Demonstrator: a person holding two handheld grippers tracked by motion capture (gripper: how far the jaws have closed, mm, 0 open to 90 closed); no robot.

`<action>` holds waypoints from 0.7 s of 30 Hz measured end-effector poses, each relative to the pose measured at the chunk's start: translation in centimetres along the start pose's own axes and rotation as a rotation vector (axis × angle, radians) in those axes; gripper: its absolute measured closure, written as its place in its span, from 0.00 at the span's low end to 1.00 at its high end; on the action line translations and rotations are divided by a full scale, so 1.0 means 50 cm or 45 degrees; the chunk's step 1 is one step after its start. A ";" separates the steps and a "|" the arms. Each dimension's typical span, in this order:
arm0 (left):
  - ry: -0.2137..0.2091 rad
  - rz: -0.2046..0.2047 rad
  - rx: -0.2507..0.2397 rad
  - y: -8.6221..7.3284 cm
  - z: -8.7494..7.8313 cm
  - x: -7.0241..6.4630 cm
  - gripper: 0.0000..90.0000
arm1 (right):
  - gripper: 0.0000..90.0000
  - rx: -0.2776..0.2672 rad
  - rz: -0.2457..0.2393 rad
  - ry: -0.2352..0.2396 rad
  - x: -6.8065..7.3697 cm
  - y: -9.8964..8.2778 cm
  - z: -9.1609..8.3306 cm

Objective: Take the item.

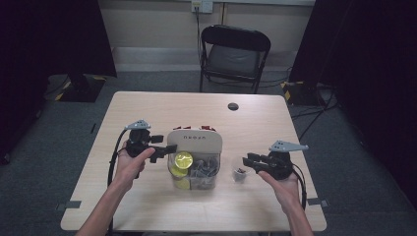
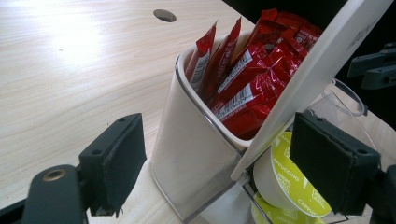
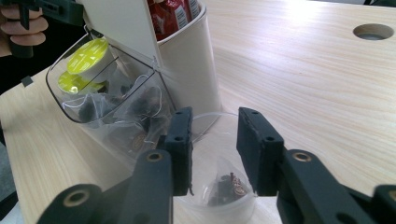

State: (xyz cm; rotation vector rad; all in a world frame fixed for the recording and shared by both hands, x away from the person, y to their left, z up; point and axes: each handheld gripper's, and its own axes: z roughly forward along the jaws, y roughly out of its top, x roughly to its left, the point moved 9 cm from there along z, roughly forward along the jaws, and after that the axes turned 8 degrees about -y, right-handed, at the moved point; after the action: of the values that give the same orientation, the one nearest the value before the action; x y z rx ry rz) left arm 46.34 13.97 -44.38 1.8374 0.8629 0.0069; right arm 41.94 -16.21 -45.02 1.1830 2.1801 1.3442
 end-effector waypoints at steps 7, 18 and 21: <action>0.001 0.000 -0.001 0.000 -0.001 0.000 0.20 | 0.66 -0.002 0.015 -0.036 -0.008 -0.018 -0.023; -0.012 -0.003 -0.005 0.002 -0.002 0.001 0.20 | 0.53 0.043 0.044 -0.121 -0.038 -0.076 -0.050; -0.012 -0.001 0.000 0.002 -0.002 0.002 0.20 | 0.47 0.071 0.065 -0.160 -0.050 -0.099 -0.046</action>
State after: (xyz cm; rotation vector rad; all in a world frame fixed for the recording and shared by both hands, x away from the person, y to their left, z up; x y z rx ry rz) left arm 46.42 14.08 -44.28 1.8356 0.8573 -0.0025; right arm 39.63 -20.58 -48.45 1.3151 2.1252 1.2015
